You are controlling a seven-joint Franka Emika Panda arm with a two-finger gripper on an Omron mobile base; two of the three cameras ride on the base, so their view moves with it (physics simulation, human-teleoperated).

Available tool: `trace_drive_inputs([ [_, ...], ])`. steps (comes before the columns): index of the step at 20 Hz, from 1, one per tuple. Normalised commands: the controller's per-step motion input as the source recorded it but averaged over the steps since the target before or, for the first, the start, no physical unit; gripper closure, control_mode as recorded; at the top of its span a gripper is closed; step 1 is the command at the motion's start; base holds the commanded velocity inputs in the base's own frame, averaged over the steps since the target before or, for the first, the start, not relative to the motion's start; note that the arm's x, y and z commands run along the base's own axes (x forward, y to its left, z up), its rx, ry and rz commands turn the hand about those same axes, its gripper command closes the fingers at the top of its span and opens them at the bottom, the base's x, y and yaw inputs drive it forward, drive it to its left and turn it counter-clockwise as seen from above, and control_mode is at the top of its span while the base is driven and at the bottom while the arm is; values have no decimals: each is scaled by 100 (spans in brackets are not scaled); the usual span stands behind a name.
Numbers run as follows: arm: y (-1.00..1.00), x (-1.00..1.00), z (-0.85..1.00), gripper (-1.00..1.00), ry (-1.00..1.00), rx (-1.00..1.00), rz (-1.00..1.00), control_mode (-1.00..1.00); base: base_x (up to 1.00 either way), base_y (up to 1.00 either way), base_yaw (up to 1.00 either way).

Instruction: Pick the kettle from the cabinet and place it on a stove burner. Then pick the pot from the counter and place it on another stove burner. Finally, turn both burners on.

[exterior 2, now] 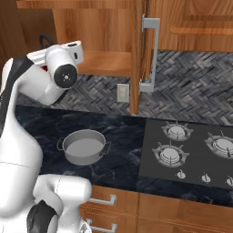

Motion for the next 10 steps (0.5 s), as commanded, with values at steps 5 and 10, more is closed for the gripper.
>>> trace_drive_inputs([
  [5, 0, -51, 0, 100, -1, 0, -1, -100, 0, 0, 0],
  [10, 0, -49, 0, 100, -2, 0, 0, -100, 0, 0, 0],
])
